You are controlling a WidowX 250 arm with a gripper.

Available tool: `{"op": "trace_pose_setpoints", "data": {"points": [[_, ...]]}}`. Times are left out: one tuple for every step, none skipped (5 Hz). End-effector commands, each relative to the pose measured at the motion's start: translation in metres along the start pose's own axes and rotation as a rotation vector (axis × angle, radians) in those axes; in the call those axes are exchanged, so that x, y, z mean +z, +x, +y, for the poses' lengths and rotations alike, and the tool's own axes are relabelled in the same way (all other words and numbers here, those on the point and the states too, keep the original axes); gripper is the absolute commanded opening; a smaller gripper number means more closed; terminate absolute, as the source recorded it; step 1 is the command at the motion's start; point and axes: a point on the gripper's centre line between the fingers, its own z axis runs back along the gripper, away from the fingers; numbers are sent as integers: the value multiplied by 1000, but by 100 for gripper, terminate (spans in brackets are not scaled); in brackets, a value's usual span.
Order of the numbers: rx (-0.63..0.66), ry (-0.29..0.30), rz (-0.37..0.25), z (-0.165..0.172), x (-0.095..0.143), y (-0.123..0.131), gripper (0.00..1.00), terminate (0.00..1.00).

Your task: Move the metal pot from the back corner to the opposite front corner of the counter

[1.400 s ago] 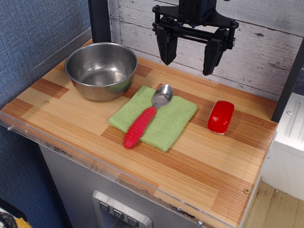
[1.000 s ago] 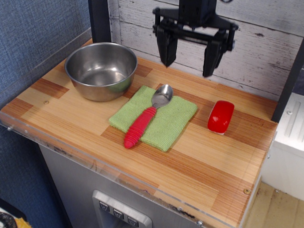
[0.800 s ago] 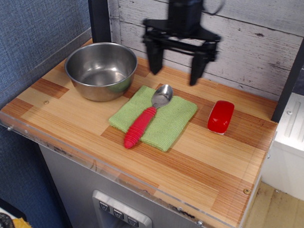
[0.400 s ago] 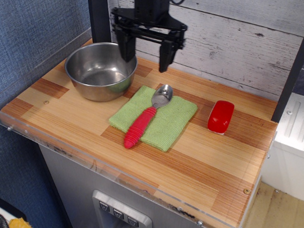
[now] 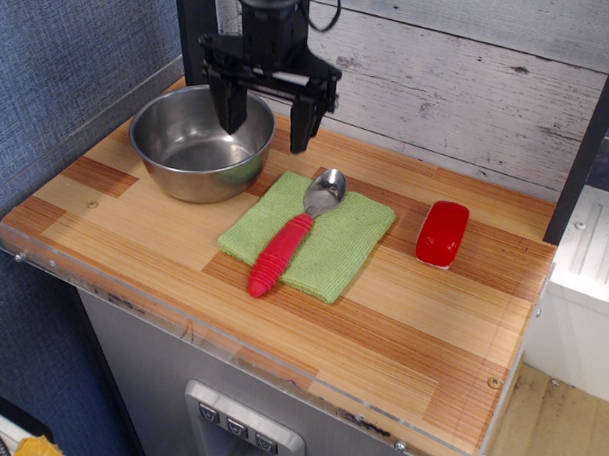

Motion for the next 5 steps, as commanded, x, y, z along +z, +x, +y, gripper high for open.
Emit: {"op": "trace_pose_setpoints", "data": {"points": [[10, 11, -34, 13, -16, 15, 100, 0], [-9, 4, -40, 16, -24, 18, 100, 0], [-30, 6, -52, 18, -23, 18, 0, 0], [-35, 4, -47, 18, -21, 17, 0, 0], [-26, -1, -52, 21, -20, 15, 0, 0]]}}
